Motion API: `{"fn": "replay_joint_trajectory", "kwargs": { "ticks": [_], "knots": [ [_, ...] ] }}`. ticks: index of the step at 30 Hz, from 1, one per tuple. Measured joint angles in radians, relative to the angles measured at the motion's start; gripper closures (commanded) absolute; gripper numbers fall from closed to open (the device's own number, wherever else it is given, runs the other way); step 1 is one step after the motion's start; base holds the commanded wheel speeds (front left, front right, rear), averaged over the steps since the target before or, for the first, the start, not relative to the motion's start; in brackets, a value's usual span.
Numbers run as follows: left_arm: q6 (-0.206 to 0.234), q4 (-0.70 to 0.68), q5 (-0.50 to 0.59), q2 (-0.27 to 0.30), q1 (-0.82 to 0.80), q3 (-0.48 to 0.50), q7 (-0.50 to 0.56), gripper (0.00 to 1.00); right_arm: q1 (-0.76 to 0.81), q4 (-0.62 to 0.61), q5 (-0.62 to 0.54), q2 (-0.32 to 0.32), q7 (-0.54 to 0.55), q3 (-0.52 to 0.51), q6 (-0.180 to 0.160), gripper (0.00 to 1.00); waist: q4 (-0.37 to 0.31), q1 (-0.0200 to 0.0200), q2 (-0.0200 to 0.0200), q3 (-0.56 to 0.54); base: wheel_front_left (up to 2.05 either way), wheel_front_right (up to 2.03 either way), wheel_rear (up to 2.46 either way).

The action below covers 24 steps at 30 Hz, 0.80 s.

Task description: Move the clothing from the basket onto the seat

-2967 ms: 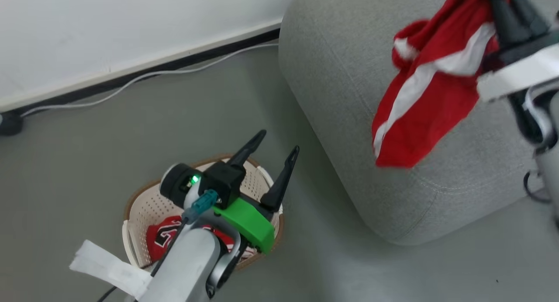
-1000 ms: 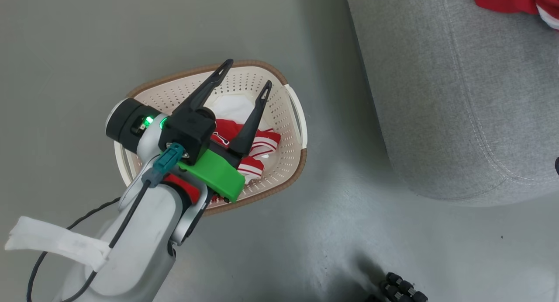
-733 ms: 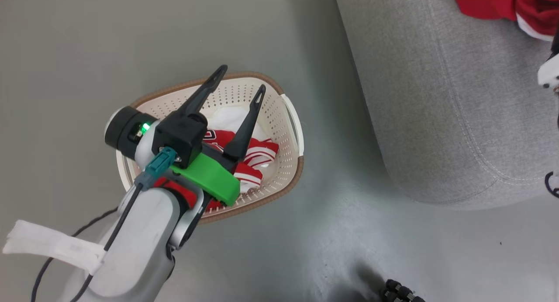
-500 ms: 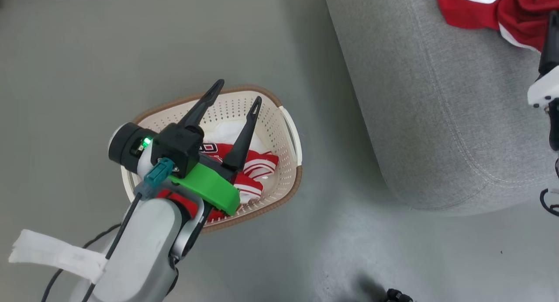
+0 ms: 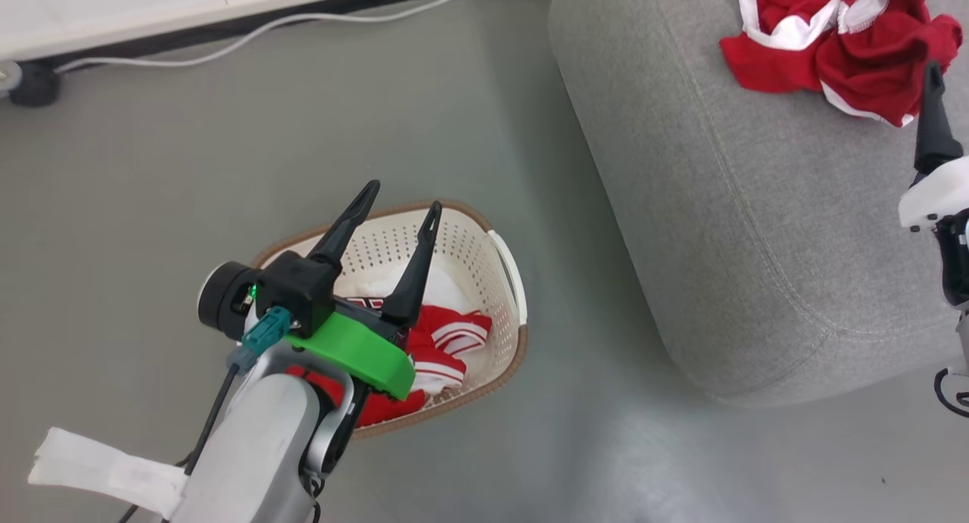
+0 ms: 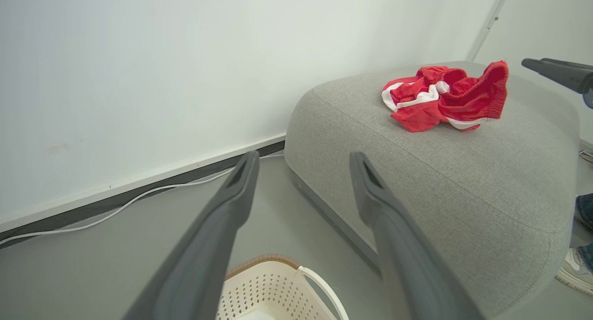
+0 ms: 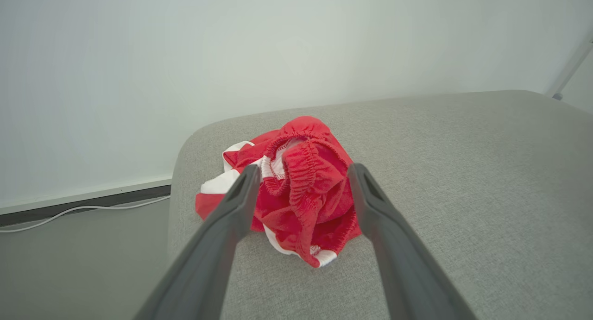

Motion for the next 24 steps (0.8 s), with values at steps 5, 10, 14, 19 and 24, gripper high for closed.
{"fn": "replay_joint_trajectory", "kwargs": {
  "ticks": [5, 10, 14, 19, 24],
  "knots": [
    [0.005, 0.037, -0.019, -0.008, 0.027, 0.029, -0.021, 0.00, 0.029, -0.056, -0.020, 0.014, 0.000, 0.024, 0.018, 0.00, 0.014, 0.0000, 0.0000, -0.053, 0.00, 0.00, 0.00],
    [0.023, 0.076, -0.048, -0.009, 0.070, 0.068, -0.031, 0.00, 0.063, -0.099, -0.029, 0.053, -0.001, 0.061, 0.034, 0.00, 0.037, 0.0000, 0.0000, -0.112, 0.00, 0.00, 0.00],
    [0.040, 0.099, -0.055, -0.007, 0.109, 0.100, -0.040, 0.00, 0.107, -0.119, -0.031, 0.082, -0.001, 0.083, 0.038, 0.00, 0.063, 0.0000, 0.0000, -0.161, 0.00, 0.00, 0.00],
    [0.059, 0.120, -0.063, 0.010, 0.169, 0.145, -0.043, 0.00, 0.152, -0.146, -0.035, 0.129, -0.001, 0.112, 0.044, 0.00, 0.102, 0.0000, 0.0000, -0.221, 0.00, 0.00, 0.00],
    [0.070, 0.132, -0.072, 0.018, 0.228, 0.178, -0.043, 0.00, 0.233, -0.160, -0.035, 0.177, -0.001, 0.135, 0.044, 0.00, 0.144, 0.0000, 0.0000, -0.275, 0.00, 0.00, 0.00]
  ]
}}
